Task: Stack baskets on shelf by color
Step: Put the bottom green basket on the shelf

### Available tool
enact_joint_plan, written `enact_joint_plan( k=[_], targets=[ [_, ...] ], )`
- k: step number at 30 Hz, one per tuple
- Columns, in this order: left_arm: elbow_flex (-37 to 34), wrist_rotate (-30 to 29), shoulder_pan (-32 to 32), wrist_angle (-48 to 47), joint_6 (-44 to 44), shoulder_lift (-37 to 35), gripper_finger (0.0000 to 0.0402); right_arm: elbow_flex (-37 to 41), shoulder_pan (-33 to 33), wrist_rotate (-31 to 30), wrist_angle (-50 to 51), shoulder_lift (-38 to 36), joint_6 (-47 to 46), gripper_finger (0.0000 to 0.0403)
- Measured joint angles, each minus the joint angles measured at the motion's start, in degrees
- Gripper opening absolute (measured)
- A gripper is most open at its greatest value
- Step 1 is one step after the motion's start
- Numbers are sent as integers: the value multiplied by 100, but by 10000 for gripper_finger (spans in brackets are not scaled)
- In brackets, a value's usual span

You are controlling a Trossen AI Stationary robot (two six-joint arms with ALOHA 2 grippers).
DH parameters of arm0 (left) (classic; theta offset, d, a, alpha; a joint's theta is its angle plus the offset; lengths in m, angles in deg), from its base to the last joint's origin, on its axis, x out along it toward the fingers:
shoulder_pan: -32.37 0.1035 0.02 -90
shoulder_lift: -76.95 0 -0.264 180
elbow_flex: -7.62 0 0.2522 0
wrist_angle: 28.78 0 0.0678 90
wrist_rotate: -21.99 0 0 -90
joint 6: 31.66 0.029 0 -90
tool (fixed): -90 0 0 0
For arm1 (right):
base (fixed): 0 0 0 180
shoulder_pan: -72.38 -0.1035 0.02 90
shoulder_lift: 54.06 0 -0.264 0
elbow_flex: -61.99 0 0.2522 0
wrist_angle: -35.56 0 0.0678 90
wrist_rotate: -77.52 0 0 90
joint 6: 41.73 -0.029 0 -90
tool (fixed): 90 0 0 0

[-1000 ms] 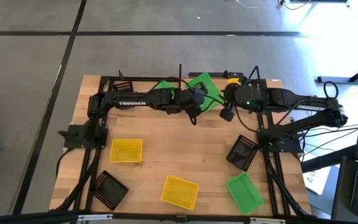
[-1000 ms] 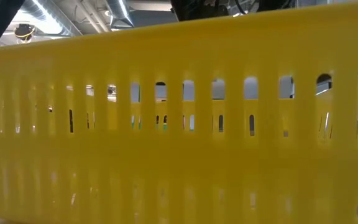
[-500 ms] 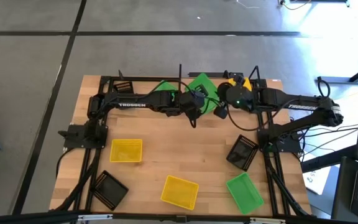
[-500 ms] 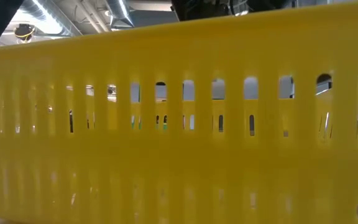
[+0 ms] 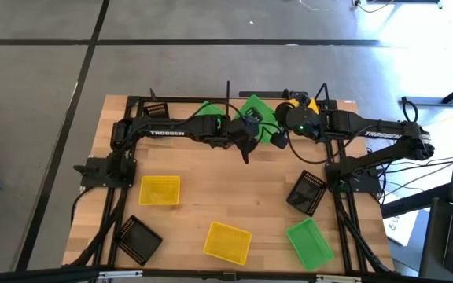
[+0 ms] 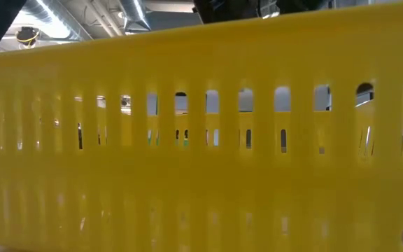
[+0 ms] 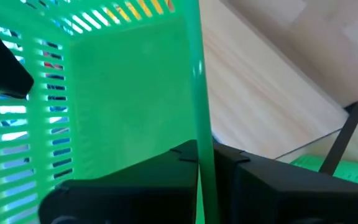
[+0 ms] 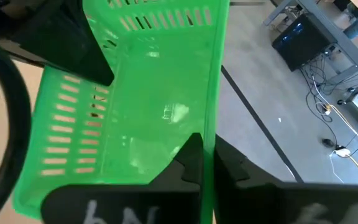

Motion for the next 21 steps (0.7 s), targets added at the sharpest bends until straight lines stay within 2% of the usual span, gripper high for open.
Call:
enact_joint_plan(
  k=[12, 21],
  targets=[
    [0, 83, 33, 54, -333, 0, 57, 0, -4, 38, -15, 2, -16, 2],
    [0, 115, 41, 70, -1043, 0, 63, 0, -4, 37, -18, 3, -18, 1]
  ],
)
